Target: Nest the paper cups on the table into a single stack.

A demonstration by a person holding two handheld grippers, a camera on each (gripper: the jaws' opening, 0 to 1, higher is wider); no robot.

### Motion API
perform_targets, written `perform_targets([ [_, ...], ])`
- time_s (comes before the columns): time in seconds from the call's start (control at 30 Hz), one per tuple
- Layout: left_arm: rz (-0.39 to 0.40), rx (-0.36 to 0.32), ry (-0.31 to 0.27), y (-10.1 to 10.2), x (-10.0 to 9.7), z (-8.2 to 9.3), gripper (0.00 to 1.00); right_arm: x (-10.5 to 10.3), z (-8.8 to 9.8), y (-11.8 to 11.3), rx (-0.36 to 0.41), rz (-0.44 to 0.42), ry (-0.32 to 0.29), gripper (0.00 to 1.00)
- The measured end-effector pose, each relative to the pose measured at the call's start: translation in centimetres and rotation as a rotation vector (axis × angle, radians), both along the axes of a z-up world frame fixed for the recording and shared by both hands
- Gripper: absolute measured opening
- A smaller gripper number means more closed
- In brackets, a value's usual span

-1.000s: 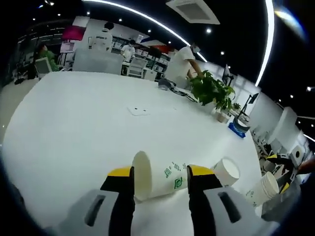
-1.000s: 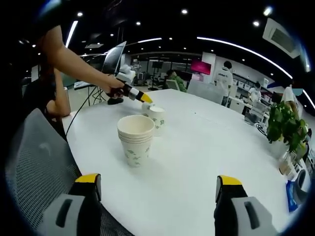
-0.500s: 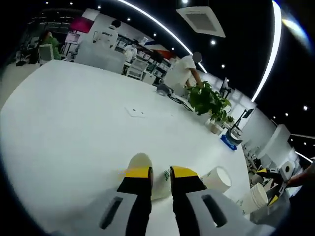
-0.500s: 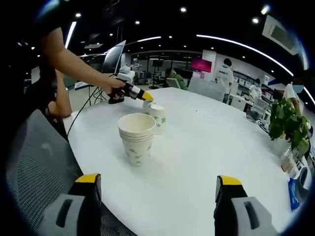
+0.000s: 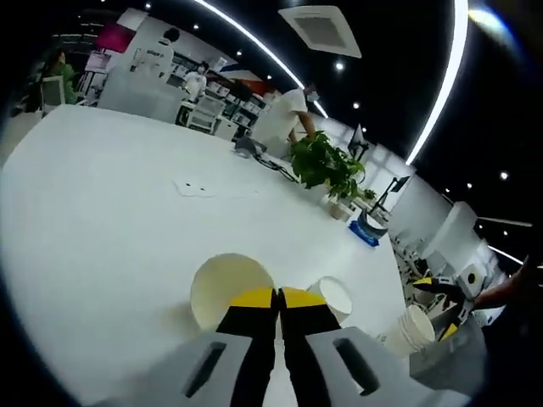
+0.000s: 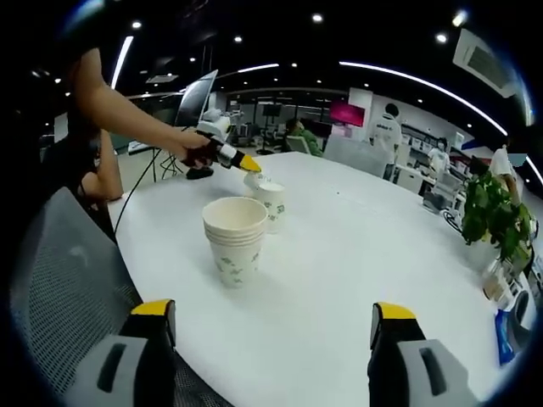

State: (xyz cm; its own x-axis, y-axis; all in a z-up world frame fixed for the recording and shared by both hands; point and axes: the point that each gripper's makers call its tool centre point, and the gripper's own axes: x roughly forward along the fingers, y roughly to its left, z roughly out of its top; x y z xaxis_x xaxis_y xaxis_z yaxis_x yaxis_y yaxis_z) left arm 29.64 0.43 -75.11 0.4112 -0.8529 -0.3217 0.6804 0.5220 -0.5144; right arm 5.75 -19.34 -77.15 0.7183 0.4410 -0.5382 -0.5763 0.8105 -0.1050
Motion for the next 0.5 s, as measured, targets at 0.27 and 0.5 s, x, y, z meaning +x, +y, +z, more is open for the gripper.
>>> perform_targets([
  [0.27, -0.012, 0.077, -0.054, 0.0, -1.2, 1.4, 0.00, 0.0, 0.3, 0.0, 0.010, 0.004, -0.012, 0.97],
  [0.5, 0.008, 0.130, -0.081, 0.9, -1.5, 2.9, 0.00, 0.1, 0.8, 0.2, 0.047, 0.004, -0.026, 1.00],
])
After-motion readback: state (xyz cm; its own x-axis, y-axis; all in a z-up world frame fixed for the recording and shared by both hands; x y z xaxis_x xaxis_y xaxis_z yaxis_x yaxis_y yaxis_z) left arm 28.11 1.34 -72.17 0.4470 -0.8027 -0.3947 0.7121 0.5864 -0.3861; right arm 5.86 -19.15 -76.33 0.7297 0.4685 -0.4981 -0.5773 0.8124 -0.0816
